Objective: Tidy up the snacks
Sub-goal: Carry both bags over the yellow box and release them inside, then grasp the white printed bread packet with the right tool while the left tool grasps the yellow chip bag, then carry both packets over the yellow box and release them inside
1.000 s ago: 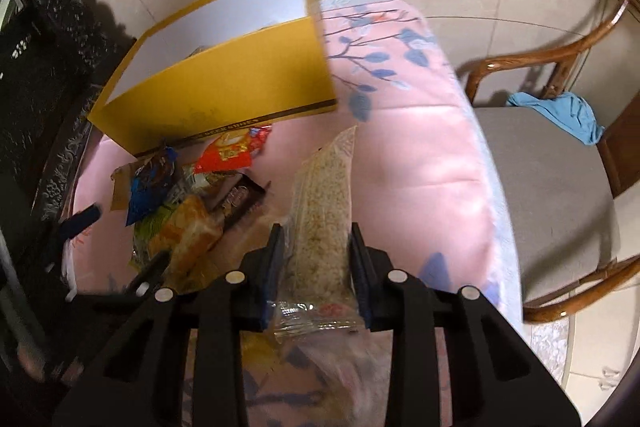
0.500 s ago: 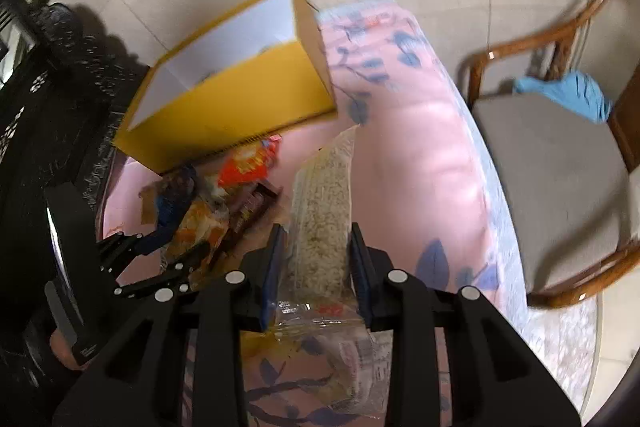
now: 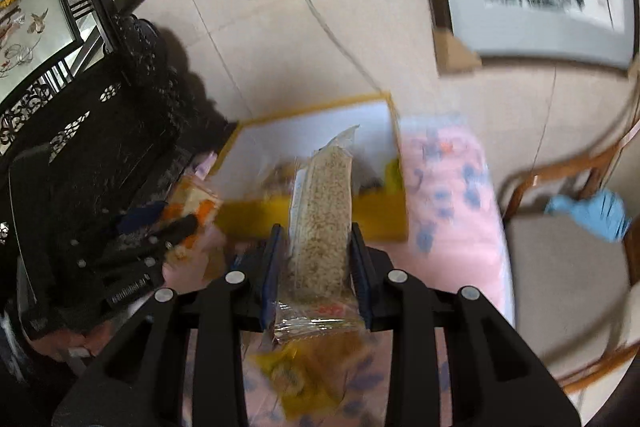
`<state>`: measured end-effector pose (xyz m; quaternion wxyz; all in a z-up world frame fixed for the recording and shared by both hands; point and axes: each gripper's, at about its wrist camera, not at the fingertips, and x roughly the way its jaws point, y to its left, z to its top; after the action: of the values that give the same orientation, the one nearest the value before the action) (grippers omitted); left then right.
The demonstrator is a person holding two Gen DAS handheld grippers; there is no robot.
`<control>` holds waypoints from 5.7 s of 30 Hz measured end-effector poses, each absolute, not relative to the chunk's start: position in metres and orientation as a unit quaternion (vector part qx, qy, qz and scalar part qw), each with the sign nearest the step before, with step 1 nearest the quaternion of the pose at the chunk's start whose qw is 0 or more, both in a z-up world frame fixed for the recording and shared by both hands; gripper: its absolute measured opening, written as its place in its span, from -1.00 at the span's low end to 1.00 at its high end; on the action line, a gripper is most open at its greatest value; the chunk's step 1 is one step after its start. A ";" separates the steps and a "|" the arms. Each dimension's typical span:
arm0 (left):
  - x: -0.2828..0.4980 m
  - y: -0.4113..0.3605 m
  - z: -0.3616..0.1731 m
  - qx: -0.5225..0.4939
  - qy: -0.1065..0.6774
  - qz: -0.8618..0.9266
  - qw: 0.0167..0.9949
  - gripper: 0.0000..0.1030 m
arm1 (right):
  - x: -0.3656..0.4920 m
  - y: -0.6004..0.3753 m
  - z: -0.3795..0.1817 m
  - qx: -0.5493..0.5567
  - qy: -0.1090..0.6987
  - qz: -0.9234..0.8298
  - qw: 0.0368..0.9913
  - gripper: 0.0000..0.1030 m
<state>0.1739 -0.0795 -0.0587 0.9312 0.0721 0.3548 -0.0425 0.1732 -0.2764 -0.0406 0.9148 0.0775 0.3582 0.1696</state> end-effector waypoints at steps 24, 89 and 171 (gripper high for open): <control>0.338 -0.040 -0.037 0.069 0.324 0.033 0.943 -0.10 | 0.341 -0.242 -0.043 0.079 0.344 0.176 0.919 -0.38; 0.097 -0.168 -0.214 0.131 0.497 -0.178 0.839 -0.51 | 0.009 -0.355 -0.128 0.142 0.436 0.001 0.889 -0.17; 0.360 -0.047 -0.111 0.058 0.431 0.059 0.899 0.96 | 0.366 -0.231 -0.079 0.017 0.409 0.091 0.908 0.97</control>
<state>0.3597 -0.0473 -0.1111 0.8985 0.0577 0.4312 0.0588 0.3659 -0.2308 -0.0788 0.9077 0.0165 0.4093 0.0910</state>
